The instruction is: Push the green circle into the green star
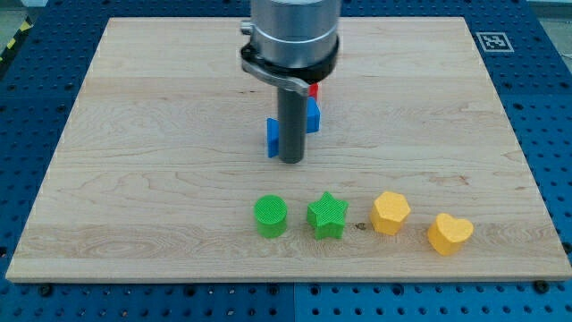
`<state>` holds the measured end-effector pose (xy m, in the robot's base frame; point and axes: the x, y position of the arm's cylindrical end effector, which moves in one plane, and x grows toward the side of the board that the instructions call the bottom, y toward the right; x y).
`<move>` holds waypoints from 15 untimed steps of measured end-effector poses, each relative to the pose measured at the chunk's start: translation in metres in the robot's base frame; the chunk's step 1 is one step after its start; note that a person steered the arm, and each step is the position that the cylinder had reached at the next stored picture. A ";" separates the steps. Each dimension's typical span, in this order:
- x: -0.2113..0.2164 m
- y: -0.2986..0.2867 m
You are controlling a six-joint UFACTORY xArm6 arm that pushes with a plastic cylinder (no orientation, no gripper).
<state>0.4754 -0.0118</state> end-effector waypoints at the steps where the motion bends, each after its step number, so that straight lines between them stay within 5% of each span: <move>1: 0.000 -0.039; 4: 0.073 -0.068; 7: 0.105 -0.016; 9: 0.107 0.031; 11: 0.078 -0.071; 12: 0.026 -0.062; 15: 0.026 0.093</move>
<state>0.5013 0.0807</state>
